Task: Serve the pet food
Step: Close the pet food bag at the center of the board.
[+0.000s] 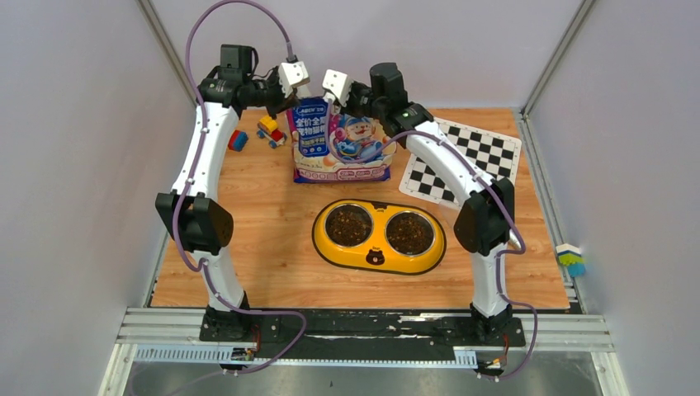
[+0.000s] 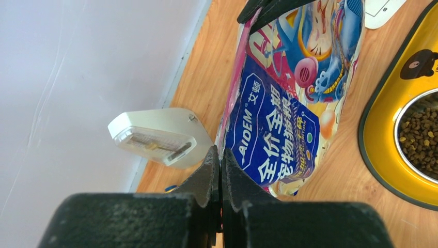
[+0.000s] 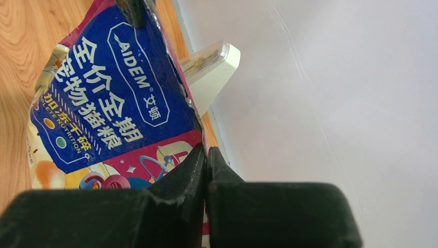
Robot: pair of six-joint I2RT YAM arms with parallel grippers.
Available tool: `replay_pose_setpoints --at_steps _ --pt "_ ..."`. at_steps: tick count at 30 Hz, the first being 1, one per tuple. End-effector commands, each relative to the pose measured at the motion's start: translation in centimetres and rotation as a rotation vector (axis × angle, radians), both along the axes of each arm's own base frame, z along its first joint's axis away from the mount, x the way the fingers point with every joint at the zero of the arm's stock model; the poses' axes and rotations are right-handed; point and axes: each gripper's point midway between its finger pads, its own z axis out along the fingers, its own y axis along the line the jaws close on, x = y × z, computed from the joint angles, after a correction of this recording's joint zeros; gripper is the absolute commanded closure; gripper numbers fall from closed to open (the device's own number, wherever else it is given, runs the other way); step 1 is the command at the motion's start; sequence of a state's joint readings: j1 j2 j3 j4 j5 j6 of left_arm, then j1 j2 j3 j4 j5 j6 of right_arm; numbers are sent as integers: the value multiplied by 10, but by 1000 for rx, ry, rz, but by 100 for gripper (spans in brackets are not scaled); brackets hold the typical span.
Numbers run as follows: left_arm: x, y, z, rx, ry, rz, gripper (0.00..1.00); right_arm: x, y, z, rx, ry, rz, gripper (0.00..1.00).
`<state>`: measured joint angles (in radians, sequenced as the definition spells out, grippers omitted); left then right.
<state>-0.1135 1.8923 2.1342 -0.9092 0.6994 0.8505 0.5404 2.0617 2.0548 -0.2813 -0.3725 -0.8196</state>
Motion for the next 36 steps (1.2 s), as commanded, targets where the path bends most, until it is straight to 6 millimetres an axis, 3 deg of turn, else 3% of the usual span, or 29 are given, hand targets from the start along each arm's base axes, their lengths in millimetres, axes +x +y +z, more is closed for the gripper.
replay_pose_setpoints --at_steps 1,11,24,31,36 --pt "-14 49 54 30 -125 137 100 84 -173 42 -53 -124 -610 100" --pt "-14 58 55 40 -136 155 100 81 -186 34 -58 -99 -596 100" --pt "-12 65 54 37 -136 166 100 83 -221 23 -116 -98 -599 98" --pt "-12 64 52 38 -131 159 100 62 -204 46 -128 -143 -433 38" --pt "-13 62 51 35 -128 146 100 34 -177 54 -171 -148 -222 19"
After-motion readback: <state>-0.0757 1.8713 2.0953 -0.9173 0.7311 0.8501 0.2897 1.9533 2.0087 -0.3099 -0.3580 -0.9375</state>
